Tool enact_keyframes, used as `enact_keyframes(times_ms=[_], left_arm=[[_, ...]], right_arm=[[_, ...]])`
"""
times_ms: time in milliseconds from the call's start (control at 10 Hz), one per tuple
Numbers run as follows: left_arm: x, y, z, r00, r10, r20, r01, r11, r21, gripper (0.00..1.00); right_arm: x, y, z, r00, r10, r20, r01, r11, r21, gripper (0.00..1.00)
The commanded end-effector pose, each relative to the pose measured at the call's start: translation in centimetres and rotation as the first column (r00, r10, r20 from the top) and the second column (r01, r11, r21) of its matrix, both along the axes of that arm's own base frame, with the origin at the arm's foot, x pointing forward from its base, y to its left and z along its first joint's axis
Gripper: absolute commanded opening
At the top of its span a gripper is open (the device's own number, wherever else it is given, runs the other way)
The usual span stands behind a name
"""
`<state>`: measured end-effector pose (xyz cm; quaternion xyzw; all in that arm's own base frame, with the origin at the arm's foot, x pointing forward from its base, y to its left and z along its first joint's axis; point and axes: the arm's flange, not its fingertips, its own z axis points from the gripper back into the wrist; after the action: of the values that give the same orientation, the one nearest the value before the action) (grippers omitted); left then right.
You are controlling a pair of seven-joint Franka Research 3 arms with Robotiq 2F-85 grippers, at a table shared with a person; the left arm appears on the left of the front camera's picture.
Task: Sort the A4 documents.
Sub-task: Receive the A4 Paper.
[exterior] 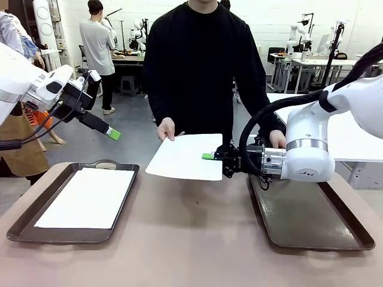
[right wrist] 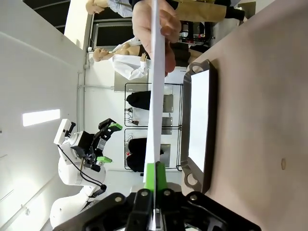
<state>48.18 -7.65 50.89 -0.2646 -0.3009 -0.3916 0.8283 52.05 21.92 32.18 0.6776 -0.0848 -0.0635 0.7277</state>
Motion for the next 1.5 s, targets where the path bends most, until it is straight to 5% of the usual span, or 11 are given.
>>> enact_keyframes(times_ms=[0,500,600,1400], left_arm=[[-0.07,0.0,-0.06,1.0,-0.01,0.017,0.01,1.0,-0.019,1.0],[-0.07,0.0,-0.06,1.0,-0.01,0.017,0.01,1.0,-0.019,1.0],[-0.07,0.0,-0.06,1.0,-0.01,0.017,0.01,1.0,-0.019,1.0],[-0.07,0.0,-0.06,1.0,-0.01,0.017,0.01,1.0,-0.019,1.0]], right_arm=[[1.14,-0.07,0.02,1.0,0.016,-0.02,-0.016,1.0,-0.014,0.0],[1.02,0.03,0.23,0.997,0.071,-0.002,-0.071,0.997,-0.031,0.0],[0.35,-0.22,-0.04,1.0,0.006,0.003,-0.006,1.0,-0.01,0.0],[0.35,-0.22,-0.04,1.0,0.006,0.003,-0.006,1.0,-0.01,0.0]])
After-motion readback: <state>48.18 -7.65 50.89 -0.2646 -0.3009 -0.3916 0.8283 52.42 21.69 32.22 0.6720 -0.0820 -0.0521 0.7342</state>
